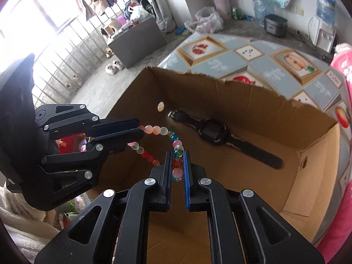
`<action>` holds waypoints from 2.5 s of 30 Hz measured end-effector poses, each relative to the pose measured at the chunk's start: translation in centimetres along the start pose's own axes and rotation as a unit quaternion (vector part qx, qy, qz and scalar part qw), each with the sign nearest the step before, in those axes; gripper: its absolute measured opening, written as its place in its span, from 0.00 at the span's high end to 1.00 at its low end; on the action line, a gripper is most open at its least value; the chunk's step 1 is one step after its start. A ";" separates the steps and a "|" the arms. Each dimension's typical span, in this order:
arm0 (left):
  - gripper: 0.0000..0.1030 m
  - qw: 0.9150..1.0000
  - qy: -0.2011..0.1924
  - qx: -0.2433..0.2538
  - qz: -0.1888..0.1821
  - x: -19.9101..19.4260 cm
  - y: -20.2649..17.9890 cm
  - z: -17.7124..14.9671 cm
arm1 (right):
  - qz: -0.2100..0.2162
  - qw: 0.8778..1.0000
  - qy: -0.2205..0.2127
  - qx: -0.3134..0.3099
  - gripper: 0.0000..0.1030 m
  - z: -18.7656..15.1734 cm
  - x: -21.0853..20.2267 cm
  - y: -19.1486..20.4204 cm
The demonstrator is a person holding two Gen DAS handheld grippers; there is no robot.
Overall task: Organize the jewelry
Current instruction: 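Carry the pink and teal bracelet into the box and open both grippers, then withdraw both grippers from the box toward the loose jewelry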
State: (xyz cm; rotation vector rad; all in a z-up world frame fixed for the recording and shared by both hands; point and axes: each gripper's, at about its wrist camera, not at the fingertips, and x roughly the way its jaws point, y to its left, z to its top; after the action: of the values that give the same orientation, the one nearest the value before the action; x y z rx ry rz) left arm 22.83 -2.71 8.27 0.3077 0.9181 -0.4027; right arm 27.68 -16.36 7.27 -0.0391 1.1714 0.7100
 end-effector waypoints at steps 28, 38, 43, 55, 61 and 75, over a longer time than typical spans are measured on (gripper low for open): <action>0.21 0.967 -0.146 -0.192 -0.089 -8.0 4.1 -11.3 | -0.085 0.948 -0.244 0.187 0.29 -14.1 -14.1 -3.2; 0.20 0.964 -0.126 -0.199 -0.121 -5.7 2.4 -11.5 | -0.024 0.938 -0.207 0.278 0.29 -16.3 -9.5 -7.0; 0.19 0.963 -0.128 -0.205 -0.116 -5.4 2.3 -11.5 | -0.037 0.942 -0.199 0.267 0.29 -16.0 -9.3 -6.4; 0.19 0.962 -0.127 -0.212 -0.113 -5.5 2.2 -11.4 | -0.060 0.946 -0.188 0.257 0.27 -14.9 -8.7 -6.2; 0.19 0.963 -0.126 -0.211 -0.110 -5.6 2.3 -11.3 | -0.061 0.947 -0.188 0.254 0.27 -14.4 -8.6 -6.5; 0.19 0.964 -0.139 -0.204 -0.095 -5.4 2.2 -10.5 | -0.071 0.948 -0.194 0.244 0.27 -13.0 -8.0 -7.1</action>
State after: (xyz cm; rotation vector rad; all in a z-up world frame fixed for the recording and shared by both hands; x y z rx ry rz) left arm 13.52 4.78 6.80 -0.2134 0.7346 -0.4090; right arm 19.09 -30.79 6.43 0.4125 0.9246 0.2657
